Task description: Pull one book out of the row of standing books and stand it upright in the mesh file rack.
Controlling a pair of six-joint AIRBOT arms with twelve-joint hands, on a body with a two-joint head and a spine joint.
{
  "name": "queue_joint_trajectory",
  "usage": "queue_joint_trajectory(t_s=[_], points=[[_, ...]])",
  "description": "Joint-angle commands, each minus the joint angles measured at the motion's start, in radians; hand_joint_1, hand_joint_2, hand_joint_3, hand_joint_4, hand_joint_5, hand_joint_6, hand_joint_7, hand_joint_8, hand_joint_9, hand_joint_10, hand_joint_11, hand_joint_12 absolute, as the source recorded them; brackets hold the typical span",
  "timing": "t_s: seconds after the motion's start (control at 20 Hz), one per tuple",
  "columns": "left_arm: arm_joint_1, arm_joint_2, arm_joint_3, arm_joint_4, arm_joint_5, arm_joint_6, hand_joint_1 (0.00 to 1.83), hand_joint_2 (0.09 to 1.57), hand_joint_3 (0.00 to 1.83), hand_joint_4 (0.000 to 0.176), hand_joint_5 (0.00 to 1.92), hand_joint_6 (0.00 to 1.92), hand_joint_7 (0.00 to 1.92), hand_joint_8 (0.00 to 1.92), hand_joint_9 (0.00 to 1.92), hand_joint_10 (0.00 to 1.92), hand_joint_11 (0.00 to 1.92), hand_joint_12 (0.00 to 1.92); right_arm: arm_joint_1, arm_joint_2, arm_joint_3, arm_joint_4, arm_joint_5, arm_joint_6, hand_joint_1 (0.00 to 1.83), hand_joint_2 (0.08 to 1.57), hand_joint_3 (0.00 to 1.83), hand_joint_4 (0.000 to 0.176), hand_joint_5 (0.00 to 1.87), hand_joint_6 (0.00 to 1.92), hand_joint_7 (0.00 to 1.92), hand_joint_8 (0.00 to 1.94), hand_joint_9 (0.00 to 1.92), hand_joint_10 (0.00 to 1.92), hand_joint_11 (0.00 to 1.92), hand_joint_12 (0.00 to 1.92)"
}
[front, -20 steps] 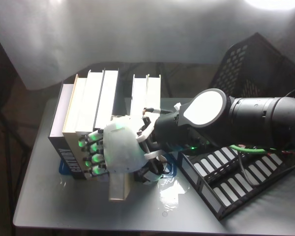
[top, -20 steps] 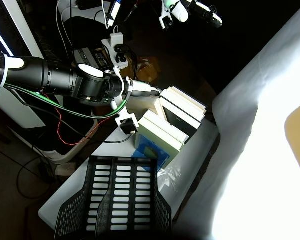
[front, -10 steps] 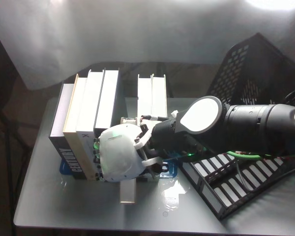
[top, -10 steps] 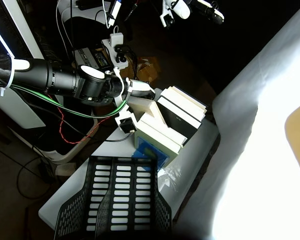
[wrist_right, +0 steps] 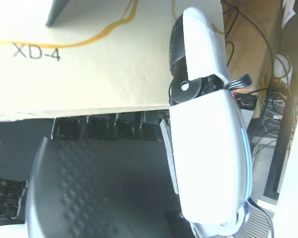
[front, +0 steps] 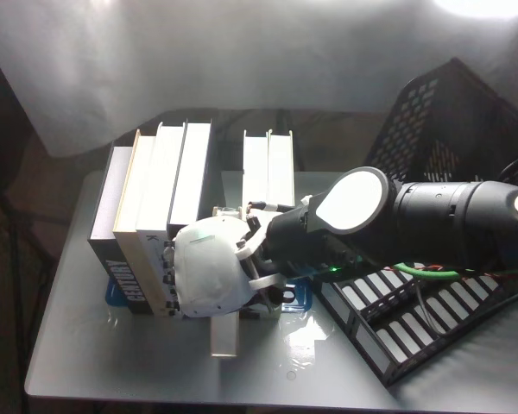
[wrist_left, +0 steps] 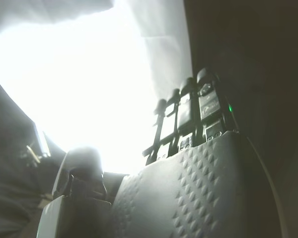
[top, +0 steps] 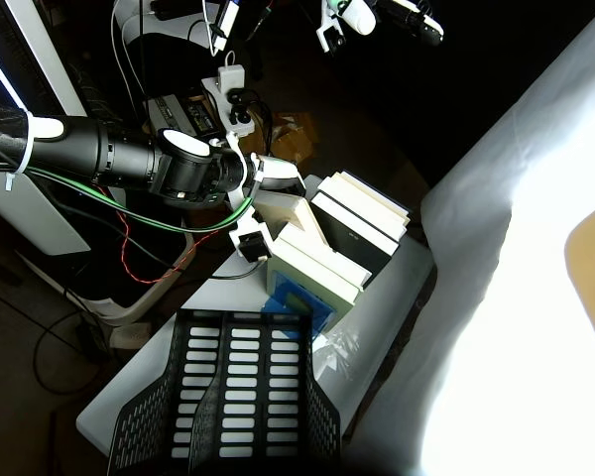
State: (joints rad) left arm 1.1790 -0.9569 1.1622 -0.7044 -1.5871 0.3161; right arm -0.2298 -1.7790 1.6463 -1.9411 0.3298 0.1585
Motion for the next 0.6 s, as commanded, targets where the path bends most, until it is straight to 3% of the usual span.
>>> queue_joint_trajectory(t_s=[0.0, 0.1, 0.15, 0.2, 0.25, 0.3, 0.35, 0.4, 0.45, 0.5, 0.55], points=[[0.008, 0.01, 0.001, -0.029, -0.138, -0.005, 0.0, 1.38, 0.0, 0.008, 0.0, 0.0, 0.0, 0.0, 0.0, 0.0, 0.0, 0.0, -0.009, 0.015, 0.007, 0.0, -0.018, 0.017, 1.23, 1.13, 0.0, 0.0, 0.9, 1.07, 1.05, 0.99, 0.92, 1.0, 0.52, 1.7], [0.01, 0.01, 0.001, -0.032, -0.14, -0.005, 0.0, 1.38, 0.0, 0.0, 0.0, 0.0, 0.0, 0.0, 0.0, 0.0, 0.0, 0.0, -0.008, 0.016, 0.0, 0.0, 0.003, 0.03, 1.21, 1.15, 0.0, 0.0, 0.84, 1.15, 1.01, 1.05, 0.86, 0.98, 0.44, 1.7], [0.01, 0.01, -0.001, -0.031, -0.139, -0.005, 0.0, 1.38, 0.0, 0.0, 0.0, 0.0, 0.0, 0.0, 0.0, 0.0, 0.0, 0.0, -0.008, 0.016, -0.005, 0.0, 0.016, 0.037, 1.34, 1.13, 0.0, 0.0, 0.87, 1.05, 1.07, 1.03, 0.8, 1.23, 0.4, 1.73], [0.01, 0.01, -0.002, -0.027, -0.138, -0.005, 0.0, 1.37, 0.0, 0.01, 0.0, 0.0, 0.0, 0.0, 0.0, 0.0, 0.0, 0.0, -0.004, 0.016, -0.014, 0.0, 0.024, 0.044, 1.36, 1.14, 0.0, 0.0, 0.84, 1.1, 1.05, 1.02, 0.77, 1.33, 0.33, 1.76], [0.01, 0.011, -0.002, -0.025, -0.136, -0.005, 0.0, 1.35, 0.0, 0.022, 0.0, 0.0, 0.0, 0.0, 0.0, 0.0, 0.0, 0.0, 0.007, 0.02, -0.026, 0.0, 0.033, 0.051, 1.23, 1.15, 0.0, 0.0, 0.83, 1.16, 0.99, 1.06, 0.76, 1.12, 0.32, 1.74], [0.01, 0.011, -0.003, -0.023, -0.135, -0.005, 0.0, 1.34, 0.0, 0.018, 0.0, 0.0, 0.0, 0.0, 0.0, 0.0, 0.0, 0.0, 0.023, 0.041, -0.044, -0.001, 0.048, 0.067, 1.22, 1.15, 0.0, 0.0, 0.85, 1.16, 1.01, 1.03, 0.8, 0.99, 0.33, 1.72], [0.009, 0.012, -0.004, -0.021, -0.134, -0.005, 0.0, 1.34, 0.0, 0.019, 0.0, 0.0, 0.0, 0.0, 0.0, 0.0, 0.0, 0.0, 0.033, 0.055, -0.055, -0.003, 0.058, 0.078, 1.34, 1.13, 0.0, 0.0, 0.87, 1.11, 1.08, 0.92, 0.8, 1.22, 0.37, 1.73], [0.009, 0.012, -0.005, -0.021, -0.134, -0.005, 0.0, 1.35, 0.0, 0.015, 0.0, 0.0, 0.0, 0.0, 0.0, 0.0, 0.0, 0.0, 0.043, 0.072, -0.068, -0.003, 0.066, 0.087, 1.24, 1.13, 0.01, 0.0, 0.86, 1.14, 1.05, 0.98, 0.78, 1.1, 0.36, 1.74], [0.009, 0.013, -0.006, -0.021, -0.138, -0.005, 0.03, 1.35, 0.0, 0.007, 0.0, 0.0, 0.0, 0.0, 0.0, 0.0, 0.0, 0.0, 0.052, 0.091, -0.084, -0.003, 0.075, 0.095, 1.34, 1.14, 0.0, 0.0, 0.85, 1.14, 1.06, 0.98, 0.78, 1.28, 0.36, 1.75], [0.009, 0.014, -0.007, -0.022, -0.141, -0.005, 0.04, 1.35, 0.0, 0.008, 0.0, 0.0, 0.0, 0.0, 0.0, 0.0, 0.0, 0.0, 0.056, 0.103, -0.095, 0.003, 0.081, 0.098, 1.36, 1.14, 0.0, 0.0, 0.81, 1.13, 1.05, 1.03, 0.79, 1.3, 0.4, 1.73], [0.006, 0.014, -0.007, -0.021, -0.141, -0.005, 0.02, 1.36, 0.0, 0.025, 0.0, 0.0, 0.0, 0.0, 0.0, 0.0, 0.0, 0.0, 0.062, 0.119, -0.109, 0.009, 0.085, 0.101, 1.37, 1.14, 0.0, 0.0, 0.82, 1.13, 1.05, 1.05, 0.79, 1.3, 0.41, 1.74]])
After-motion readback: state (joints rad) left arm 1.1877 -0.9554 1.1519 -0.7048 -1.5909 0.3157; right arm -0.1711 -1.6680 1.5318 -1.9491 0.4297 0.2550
